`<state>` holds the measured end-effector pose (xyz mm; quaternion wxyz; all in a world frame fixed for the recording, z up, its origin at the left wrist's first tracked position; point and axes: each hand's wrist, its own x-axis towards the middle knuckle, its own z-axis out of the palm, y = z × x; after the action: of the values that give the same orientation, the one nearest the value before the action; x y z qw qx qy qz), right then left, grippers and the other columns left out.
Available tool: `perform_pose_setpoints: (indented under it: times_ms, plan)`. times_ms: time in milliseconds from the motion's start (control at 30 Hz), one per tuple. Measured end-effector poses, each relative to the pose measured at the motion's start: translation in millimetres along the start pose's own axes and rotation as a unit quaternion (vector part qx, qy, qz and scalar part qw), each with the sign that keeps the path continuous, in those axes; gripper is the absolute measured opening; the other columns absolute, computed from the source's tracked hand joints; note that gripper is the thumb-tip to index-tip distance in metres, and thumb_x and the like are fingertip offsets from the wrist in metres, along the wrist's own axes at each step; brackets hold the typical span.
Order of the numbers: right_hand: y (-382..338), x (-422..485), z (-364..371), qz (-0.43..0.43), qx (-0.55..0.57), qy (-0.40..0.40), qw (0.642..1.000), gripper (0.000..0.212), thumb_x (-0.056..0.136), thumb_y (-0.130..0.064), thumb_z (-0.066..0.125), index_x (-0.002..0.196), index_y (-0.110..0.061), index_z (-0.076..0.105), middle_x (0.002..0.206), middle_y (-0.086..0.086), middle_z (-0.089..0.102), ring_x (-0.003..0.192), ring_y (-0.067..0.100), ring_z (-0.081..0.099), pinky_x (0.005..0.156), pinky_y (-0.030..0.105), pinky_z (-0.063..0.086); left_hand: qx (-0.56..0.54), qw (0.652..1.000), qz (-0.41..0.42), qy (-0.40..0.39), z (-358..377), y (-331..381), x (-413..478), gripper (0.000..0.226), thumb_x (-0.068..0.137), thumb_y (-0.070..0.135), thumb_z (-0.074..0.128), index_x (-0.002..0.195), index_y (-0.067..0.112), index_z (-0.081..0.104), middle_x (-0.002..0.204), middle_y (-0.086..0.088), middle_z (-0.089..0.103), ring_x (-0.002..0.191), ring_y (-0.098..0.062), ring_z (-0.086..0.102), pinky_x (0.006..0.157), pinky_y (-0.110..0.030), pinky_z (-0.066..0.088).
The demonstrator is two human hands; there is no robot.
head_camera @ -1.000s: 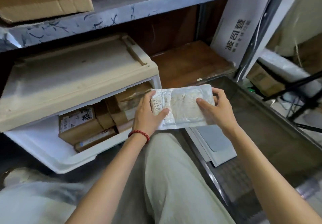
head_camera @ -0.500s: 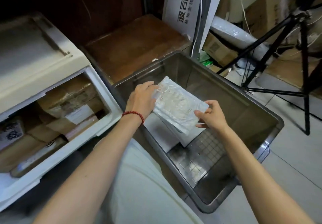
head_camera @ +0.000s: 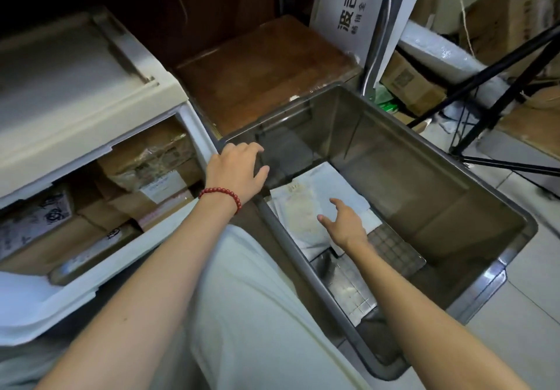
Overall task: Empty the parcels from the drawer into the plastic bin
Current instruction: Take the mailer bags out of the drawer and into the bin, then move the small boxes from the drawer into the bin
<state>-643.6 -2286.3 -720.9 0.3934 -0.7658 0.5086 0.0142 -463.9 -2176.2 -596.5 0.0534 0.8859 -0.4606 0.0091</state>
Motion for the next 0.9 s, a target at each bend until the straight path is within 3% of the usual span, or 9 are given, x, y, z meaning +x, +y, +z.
perform_pose_setpoints:
  times_ms: [167,333,500,767,900]
  plan:
    - [-17,-5,-11,-0.075,-0.074,0.036,0.994,0.052,0.096,-0.041,0.052,0.143,-0.025,0.038,0.145,0.002,0.046,0.127,0.027,0.048,0.096,0.042,0.042,-0.063,0.997,-0.049,0.001,-8,-23,-22,0.038,0.094,0.043,0.051,0.126,0.022,0.052,0.12,-0.003,0.061,0.11,-0.023,0.056,0.083,-0.039,0.052]
    - [-47,-19,-19,-0.146,-0.089,0.059,0.984,0.049,0.095,-0.045,0.051,0.139,-0.024,0.045,0.142,0.001,0.05,0.123,0.026,0.052,0.096,0.041,0.046,-0.037,0.996,-0.084,0.011,-13,-50,-58,0.035,0.093,0.042,0.051,0.122,0.024,0.057,0.116,-0.003,0.062,0.109,-0.023,0.054,0.08,-0.038,0.049]
    - [-96,-42,-20,-0.229,-0.122,0.078,0.963,0.049,0.094,-0.047,0.053,0.138,-0.025,0.047,0.141,0.0,0.05,0.12,0.023,0.054,0.091,0.038,0.048,-0.007,0.991,-0.135,0.016,-24,-81,-95,0.037,0.093,0.045,0.048,0.124,0.026,0.055,0.122,0.001,0.061,0.115,-0.023,0.051,0.088,-0.037,0.044]
    - [-209,-103,20,-0.4,-0.165,0.041,0.901,0.048,0.093,-0.045,0.056,0.135,-0.022,0.051,0.138,0.002,0.052,0.123,0.024,0.05,0.097,0.041,0.046,0.025,0.972,-0.23,0.035,-64,-152,-163,0.036,0.094,0.044,0.046,0.125,0.026,0.053,0.12,-0.001,0.06,0.116,-0.024,0.05,0.085,-0.037,0.045]
    - [-240,-129,56,-0.452,-0.19,0.015,0.872,0.052,0.094,-0.046,0.052,0.14,-0.023,0.044,0.141,0.002,0.048,0.128,0.024,0.044,0.099,0.041,0.042,0.049,0.961,-0.271,0.034,-75,-183,-191,0.038,0.093,0.044,0.047,0.127,0.026,0.052,0.126,0.0,0.058,0.12,-0.024,0.047,0.089,-0.039,0.043]
